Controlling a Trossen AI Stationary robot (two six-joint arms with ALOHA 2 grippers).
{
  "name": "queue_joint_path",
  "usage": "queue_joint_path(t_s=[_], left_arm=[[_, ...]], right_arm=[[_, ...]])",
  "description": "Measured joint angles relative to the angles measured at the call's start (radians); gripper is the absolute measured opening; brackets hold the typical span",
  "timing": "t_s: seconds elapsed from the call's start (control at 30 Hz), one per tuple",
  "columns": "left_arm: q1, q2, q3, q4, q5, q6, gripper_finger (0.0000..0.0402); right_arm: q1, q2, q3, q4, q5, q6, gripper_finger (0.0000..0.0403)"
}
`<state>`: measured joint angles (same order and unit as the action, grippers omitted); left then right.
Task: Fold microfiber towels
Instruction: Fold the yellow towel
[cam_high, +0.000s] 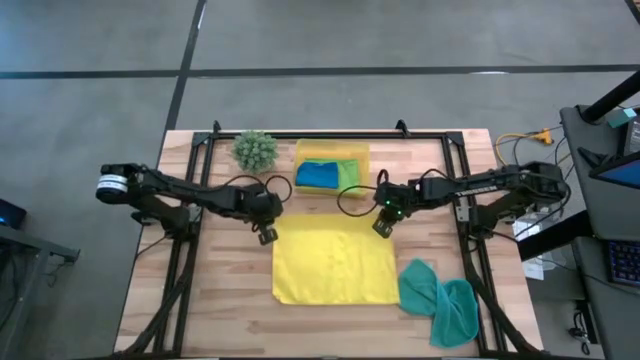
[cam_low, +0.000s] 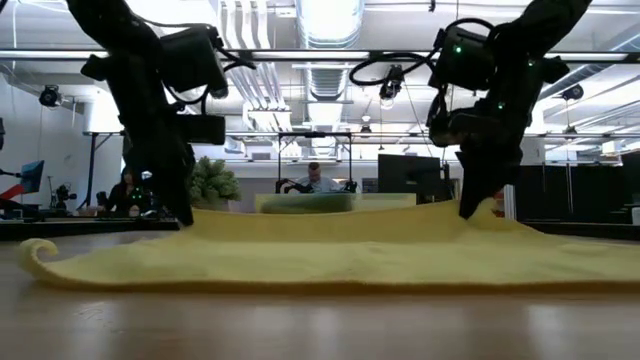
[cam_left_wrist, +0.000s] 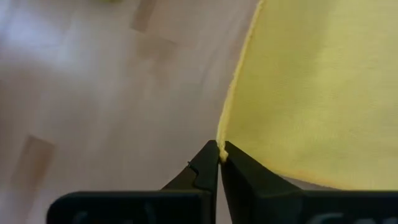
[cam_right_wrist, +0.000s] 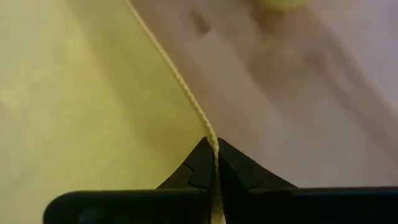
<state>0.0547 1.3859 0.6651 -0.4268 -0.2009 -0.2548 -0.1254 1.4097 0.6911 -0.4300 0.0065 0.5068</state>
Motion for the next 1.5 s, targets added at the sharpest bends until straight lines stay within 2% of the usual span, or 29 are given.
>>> queue_joint_path(t_s=[0.13, 0.27, 0.47, 0.57, 0.8, 0.9, 1.0, 1.13, 1.27, 1.37, 1.5], left_arm=[[0.006, -0.001, 0.002, 0.0, -0.084, -0.001, 0.0031], [0.026, -0.037, 0.001, -0.001, -0.153, -0.001, 0.0073], [0.067, -0.087, 0.001, -0.012, -0.156, 0.002, 0.014], [0.081, -0.125, 0.01, -0.032, -0.036, -0.001, 0.0158], [0.043, -0.254, 0.011, -0.023, 0.406, -0.002, 0.0162], [-0.033, -0.302, 0.011, -0.015, 0.482, -0.001, 0.0162], [-0.147, -0.333, 0.009, 0.022, 0.47, 0.0, 0.0162], [-0.332, -0.319, 0.009, 0.096, 0.343, 0.006, 0.0162], [-0.487, -0.243, 0.032, 0.113, 0.218, 0.04, 0.0162], [-0.554, -0.164, 0.068, 0.104, 0.148, 0.059, 0.0162], [-0.587, -0.04, 0.122, 0.107, 0.14, 0.055, 0.0162]], right_arm=[[-0.004, -0.019, 0.006, 0.003, 0.077, 0.006, 0.0017], [-0.029, -0.076, 0.007, 0.0, 0.096, 0.009, 0.0049], [-0.07, -0.167, 0.007, -0.021, 0.101, 0.008, 0.0113], [-0.068, -0.228, 0.007, -0.023, 0.087, -0.032, 0.0136], [0.024, -0.372, 0.007, -0.014, -0.07, -0.044, 0.0155], [0.096, -0.408, 0.007, -0.015, -0.07, -0.009, 0.0152], [0.166, -0.416, 0.007, -0.012, -0.034, 0.037, 0.0146], [0.247, -0.395, 0.007, -0.012, 0.023, 0.105, 0.0136], [0.313, -0.361, 0.007, -0.005, 0.076, 0.157, 0.0133], [0.355, -0.331, 0.007, -0.002, 0.1, 0.193, 0.0134], [0.401, -0.293, 0.006, 0.012, 0.101, 0.223, 0.0133]])
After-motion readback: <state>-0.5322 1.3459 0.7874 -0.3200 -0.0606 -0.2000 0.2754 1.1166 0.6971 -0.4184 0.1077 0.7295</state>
